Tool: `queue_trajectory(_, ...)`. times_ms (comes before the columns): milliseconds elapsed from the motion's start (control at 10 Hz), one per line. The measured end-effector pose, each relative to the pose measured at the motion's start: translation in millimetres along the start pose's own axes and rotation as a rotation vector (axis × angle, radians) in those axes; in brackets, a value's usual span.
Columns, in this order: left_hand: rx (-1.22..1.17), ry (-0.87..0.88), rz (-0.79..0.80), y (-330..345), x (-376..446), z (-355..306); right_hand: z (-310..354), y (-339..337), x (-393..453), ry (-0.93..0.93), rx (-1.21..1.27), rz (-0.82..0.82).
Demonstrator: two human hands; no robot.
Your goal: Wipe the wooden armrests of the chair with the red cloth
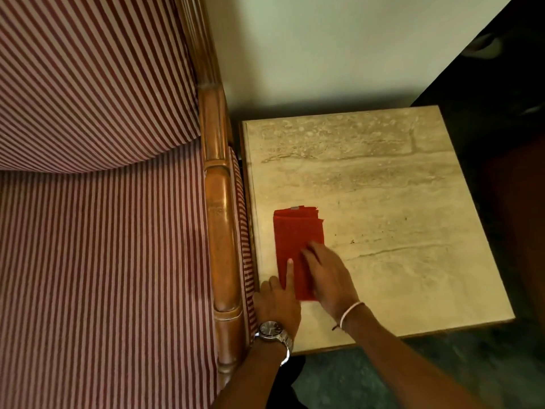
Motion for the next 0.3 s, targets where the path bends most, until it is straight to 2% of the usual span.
queue_trajectory(100, -0.005, 0.024, 0.144, -1.6, 1.2, -3.9, -2.0, 19.8, -11.4, 0.026, -0.095, 0.050)
queue_trajectory(200, -0.021, 0.014, 0.190, -19.2, 9.0, -2.2, 11.9, -0.8, 8.4, 0.025, -0.134, 0.083)
queue_trajectory(300, -0.058, 0.039, 0.143, -58.2, 5.8, -6.2, 23.4, -30.8, 25.0, 0.030, -0.186, 0.201)
Point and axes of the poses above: each hand's wrist, its own x-axis towards the middle knuckle, its own y-axis out of the palm, z = x × y, the point moved 10 cm from there along x, towards the middle knuckle, and after that the axes turned 2 degrees about z, right-handed, at the moved point
